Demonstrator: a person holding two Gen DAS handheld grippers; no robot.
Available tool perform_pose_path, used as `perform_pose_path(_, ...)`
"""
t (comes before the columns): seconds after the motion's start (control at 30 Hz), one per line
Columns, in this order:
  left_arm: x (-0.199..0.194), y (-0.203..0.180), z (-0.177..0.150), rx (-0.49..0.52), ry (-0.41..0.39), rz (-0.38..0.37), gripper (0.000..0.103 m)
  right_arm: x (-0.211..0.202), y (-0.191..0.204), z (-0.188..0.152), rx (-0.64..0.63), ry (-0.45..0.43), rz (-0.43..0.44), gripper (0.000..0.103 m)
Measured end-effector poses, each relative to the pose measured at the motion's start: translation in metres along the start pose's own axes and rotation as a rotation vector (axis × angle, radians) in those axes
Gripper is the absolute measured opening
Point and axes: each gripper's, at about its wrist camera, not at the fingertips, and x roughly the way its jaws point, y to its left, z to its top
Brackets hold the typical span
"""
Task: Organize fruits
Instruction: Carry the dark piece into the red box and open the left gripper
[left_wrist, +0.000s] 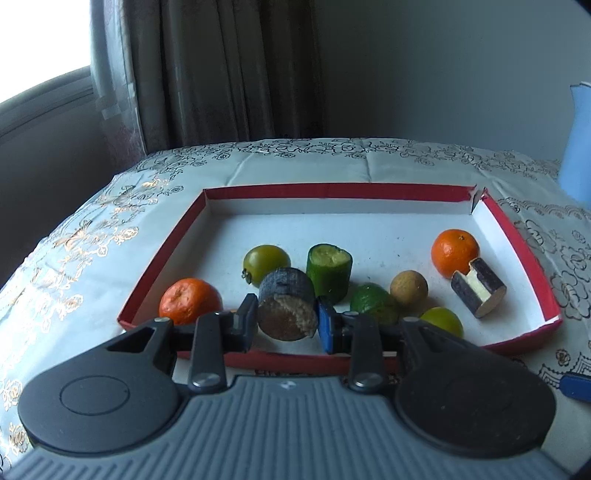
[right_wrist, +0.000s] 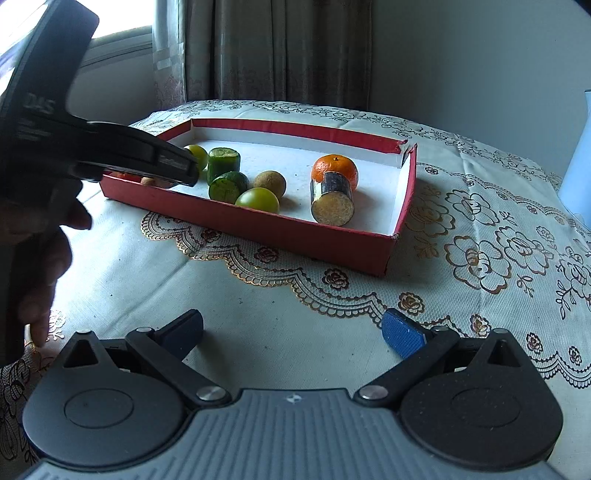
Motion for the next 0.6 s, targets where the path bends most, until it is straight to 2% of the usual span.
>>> perform_pose_path(0.53,0.019,-0.008,0.003,0.012,0.005,0.009,0.032,0.0,0.0,0.0,0.0,0.0,0.0,0.103)
perform_pose_path(0.6,0.022,-0.008,0.002,0.013,0.023,0.002,0.032,0.0,0.0,0.0,0.0,0.0,0.0,0.103)
